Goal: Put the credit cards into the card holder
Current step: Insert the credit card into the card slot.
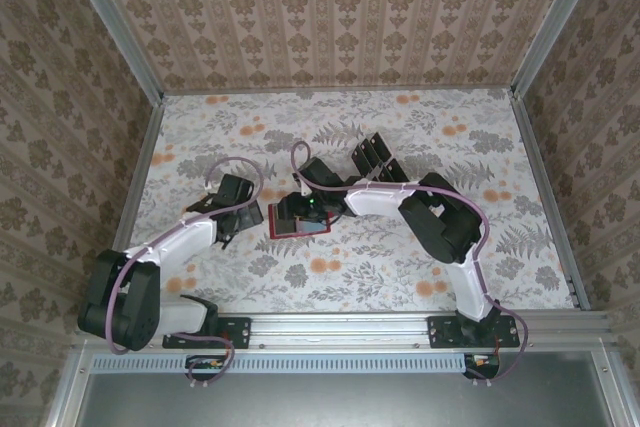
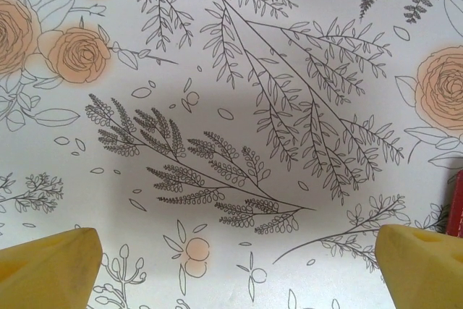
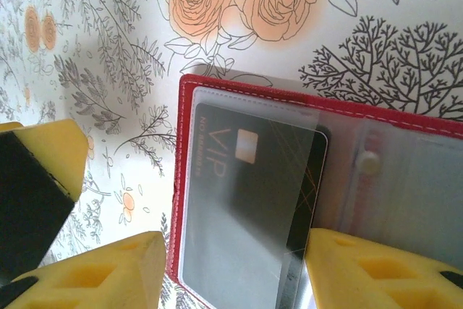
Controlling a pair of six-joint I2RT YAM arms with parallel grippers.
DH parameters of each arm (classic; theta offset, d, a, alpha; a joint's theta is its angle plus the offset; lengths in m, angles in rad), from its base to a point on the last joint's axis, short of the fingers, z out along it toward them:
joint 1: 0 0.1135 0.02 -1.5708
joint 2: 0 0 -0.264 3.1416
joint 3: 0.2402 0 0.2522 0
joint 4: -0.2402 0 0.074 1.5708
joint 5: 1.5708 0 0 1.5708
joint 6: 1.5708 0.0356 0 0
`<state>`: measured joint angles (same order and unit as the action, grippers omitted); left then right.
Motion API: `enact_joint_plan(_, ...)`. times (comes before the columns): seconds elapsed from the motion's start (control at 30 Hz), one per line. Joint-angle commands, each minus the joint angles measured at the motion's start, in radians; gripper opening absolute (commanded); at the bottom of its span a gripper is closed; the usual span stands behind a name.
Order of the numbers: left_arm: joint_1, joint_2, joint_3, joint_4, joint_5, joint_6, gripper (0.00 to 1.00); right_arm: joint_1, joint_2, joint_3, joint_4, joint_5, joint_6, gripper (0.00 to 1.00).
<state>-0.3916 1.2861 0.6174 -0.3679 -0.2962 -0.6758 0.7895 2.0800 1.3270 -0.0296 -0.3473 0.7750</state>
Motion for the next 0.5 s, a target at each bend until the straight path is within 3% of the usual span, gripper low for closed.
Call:
enact_joint_plan(0.0,0.005,-0.019,0.013,-0.023,0.028,0.023,1.00,-0.004,-0.045,-0.030,-0.007,0.022,0.024,0.55)
enact_joint_plan(0.27,0.002,-0.005,-0.019,0.012,0.066,0.006,1.00,0.000,-0.105,-0.055,-0.031,0.046,0.001,0.53)
enact_joint_plan(0.47,-0.012,0.004,-0.024,0.022,0.075,-0.001,1.00,0.007,-0.102,-0.075,-0.030,0.051,0.004,0.45)
